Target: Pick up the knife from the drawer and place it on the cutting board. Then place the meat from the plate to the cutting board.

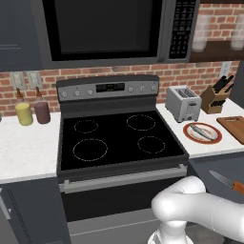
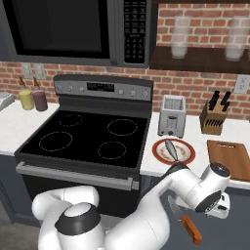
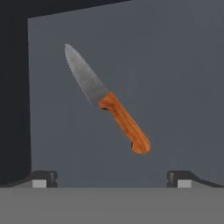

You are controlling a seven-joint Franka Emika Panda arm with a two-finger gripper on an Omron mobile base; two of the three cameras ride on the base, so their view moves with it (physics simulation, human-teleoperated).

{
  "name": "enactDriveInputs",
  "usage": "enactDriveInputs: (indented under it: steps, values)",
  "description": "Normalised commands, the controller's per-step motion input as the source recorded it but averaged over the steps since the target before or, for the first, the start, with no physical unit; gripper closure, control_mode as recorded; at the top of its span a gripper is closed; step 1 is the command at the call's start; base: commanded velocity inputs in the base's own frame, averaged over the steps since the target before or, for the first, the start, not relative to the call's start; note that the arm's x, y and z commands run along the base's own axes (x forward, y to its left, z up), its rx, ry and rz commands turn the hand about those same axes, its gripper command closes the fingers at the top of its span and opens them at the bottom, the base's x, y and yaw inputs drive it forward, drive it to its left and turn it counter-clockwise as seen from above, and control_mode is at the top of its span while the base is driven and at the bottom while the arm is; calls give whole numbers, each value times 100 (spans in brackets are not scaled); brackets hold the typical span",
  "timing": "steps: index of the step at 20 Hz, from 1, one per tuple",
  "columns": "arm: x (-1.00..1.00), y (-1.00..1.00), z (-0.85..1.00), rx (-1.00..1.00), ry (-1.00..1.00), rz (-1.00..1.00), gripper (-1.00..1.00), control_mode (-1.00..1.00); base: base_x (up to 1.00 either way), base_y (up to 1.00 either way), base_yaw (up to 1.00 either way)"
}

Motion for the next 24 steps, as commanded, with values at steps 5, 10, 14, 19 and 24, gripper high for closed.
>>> enactDriveInputs:
  steps: [5,10,14,19,24]
  values:
    - [5,-2,-36,0,0,0,-100,-100,0,0,0]
    - [1,-2,-43,0,0,0,-100,-100,0,0,0]
    - [8,0,-38,0,0,0,-100,-100,0,0,0]
    - [12,0,-36,0,0,0,-100,-100,0,0,0]
    - [17,0,-36,0,0,0,-100,-100,0,0,0]
